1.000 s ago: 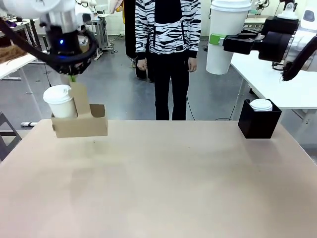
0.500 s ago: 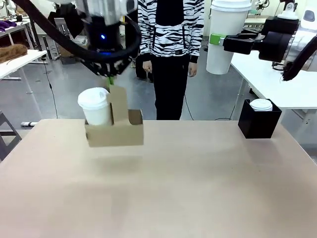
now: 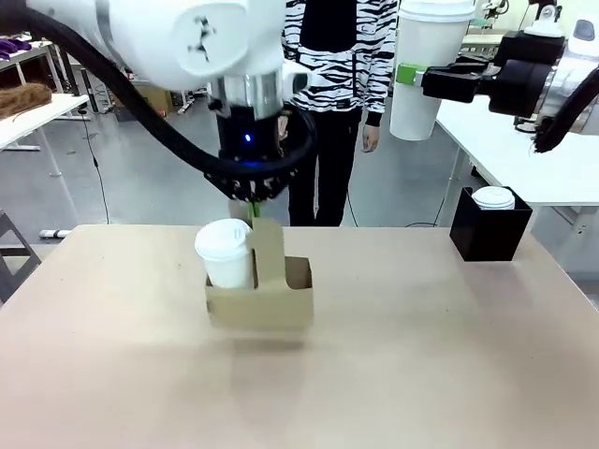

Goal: Pour a drink into a cup and package it in a carrier.
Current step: Position the Cup Carrier in the center of the table, then insert the held 600 ml Paper Cup into the Cup Carrier.

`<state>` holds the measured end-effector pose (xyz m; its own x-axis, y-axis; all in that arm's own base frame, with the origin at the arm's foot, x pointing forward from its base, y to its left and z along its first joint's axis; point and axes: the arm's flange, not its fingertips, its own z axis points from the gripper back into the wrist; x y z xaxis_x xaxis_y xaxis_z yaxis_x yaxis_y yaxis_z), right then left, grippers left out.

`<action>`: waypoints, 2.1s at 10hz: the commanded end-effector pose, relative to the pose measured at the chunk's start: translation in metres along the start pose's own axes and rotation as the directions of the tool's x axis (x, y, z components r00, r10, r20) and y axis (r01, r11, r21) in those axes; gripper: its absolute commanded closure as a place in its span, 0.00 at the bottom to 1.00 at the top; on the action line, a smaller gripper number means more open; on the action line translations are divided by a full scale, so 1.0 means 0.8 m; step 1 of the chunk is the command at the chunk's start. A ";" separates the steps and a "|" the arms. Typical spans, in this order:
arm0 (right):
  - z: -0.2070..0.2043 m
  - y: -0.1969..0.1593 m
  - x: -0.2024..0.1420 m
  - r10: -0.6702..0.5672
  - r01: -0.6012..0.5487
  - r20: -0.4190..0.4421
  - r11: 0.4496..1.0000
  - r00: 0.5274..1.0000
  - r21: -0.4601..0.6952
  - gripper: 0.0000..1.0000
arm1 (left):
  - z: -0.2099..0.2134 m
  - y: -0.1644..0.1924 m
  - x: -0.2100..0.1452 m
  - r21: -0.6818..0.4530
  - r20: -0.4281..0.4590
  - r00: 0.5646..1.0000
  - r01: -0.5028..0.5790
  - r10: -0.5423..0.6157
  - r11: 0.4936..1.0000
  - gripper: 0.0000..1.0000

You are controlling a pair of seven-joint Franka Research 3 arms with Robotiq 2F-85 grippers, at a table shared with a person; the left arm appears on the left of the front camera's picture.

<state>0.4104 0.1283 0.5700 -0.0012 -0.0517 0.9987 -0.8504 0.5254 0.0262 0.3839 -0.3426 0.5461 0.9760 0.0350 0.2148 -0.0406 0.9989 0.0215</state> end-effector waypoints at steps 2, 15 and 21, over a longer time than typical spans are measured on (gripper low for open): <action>-0.004 -0.001 0.003 0.000 0.000 0.020 1.000 1.000 0.004 0.20 | -0.033 -0.017 -0.021 0.006 0.021 1.000 0.023 -0.023 1.000 0.98; 0.000 0.000 0.000 0.000 0.000 0.000 1.000 1.000 0.000 0.20 | -0.015 -0.015 -0.039 -0.043 -0.036 0.984 0.170 -0.172 0.984 0.00; -0.079 -0.007 -0.154 -0.012 0.070 -0.131 0.889 0.991 0.452 0.20 | 0.097 0.144 -0.076 -0.043 0.113 0.760 0.648 -0.641 0.761 0.00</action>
<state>0.4380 0.1808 0.4507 0.1273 0.0472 0.9907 -0.9772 0.1772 0.1171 0.3093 -0.2667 0.6255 0.8275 -0.5117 0.2310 0.5043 0.8583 0.0949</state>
